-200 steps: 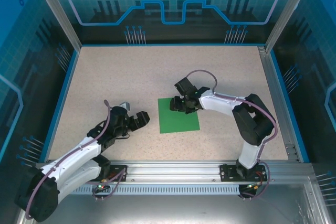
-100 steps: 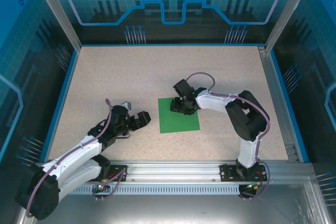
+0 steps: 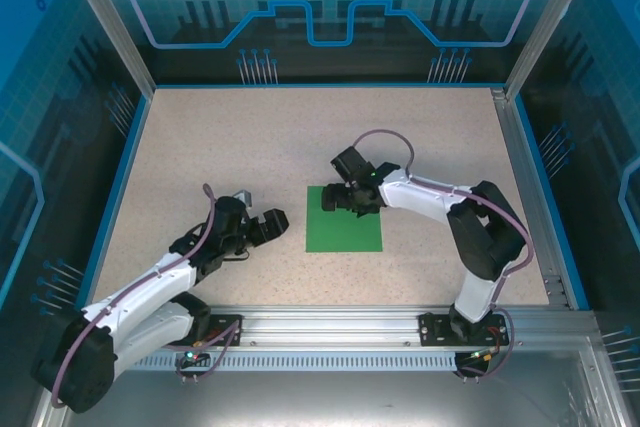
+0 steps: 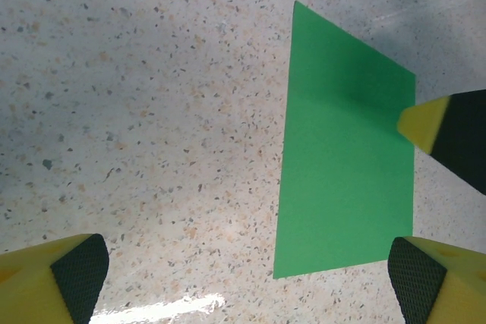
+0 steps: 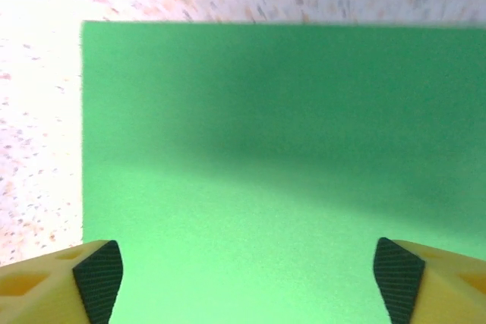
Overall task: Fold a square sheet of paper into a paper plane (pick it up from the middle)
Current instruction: Move the square sheet of paper to the center of the table.
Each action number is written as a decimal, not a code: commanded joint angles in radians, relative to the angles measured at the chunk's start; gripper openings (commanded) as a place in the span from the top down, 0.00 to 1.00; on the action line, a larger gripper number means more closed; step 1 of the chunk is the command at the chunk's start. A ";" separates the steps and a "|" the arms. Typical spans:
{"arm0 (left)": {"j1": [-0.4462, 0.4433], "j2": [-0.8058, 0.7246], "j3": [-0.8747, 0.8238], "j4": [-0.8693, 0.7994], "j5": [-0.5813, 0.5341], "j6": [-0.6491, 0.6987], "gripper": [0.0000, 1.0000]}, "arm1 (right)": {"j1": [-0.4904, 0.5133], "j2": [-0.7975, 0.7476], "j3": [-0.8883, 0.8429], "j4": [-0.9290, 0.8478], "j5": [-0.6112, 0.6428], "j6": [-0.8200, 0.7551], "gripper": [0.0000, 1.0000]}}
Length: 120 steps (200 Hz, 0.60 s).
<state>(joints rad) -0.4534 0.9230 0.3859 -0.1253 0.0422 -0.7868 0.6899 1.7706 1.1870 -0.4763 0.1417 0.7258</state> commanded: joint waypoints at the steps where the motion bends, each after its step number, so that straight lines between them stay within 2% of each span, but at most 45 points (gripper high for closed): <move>1: 0.005 -0.010 0.027 -0.032 0.007 -0.025 0.01 | 0.024 -0.015 0.084 -0.144 0.086 -0.081 0.01; 12: 0.006 -0.012 0.038 -0.046 0.011 -0.027 0.01 | 0.041 -0.025 0.072 -0.135 0.126 -0.108 0.01; 29: 0.006 -0.013 0.046 -0.071 0.009 -0.028 0.01 | 0.078 -0.073 -0.004 -0.030 0.189 -0.163 0.01; 43: 0.005 -0.017 0.042 -0.075 0.002 -0.031 0.01 | 0.080 -0.100 -0.047 0.045 0.167 -0.218 0.01; 59: 0.005 -0.019 0.042 -0.071 0.006 -0.045 0.01 | 0.066 -0.080 0.004 -0.086 0.198 -0.120 0.01; 67: 0.006 -0.019 0.045 -0.070 0.014 -0.050 0.01 | 0.049 -0.056 0.032 -0.135 0.172 -0.097 0.01; 87: 0.006 -0.023 0.053 -0.077 0.022 -0.060 0.01 | 0.043 -0.022 0.060 -0.169 0.107 -0.094 0.01; 120: 0.005 -0.018 0.047 -0.056 0.050 -0.095 0.01 | 0.053 -0.022 0.047 -0.177 0.099 -0.079 0.01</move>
<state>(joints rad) -0.4534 0.9112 0.4053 -0.1783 0.0513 -0.8410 0.7387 1.7332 1.2182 -0.5949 0.2630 0.6178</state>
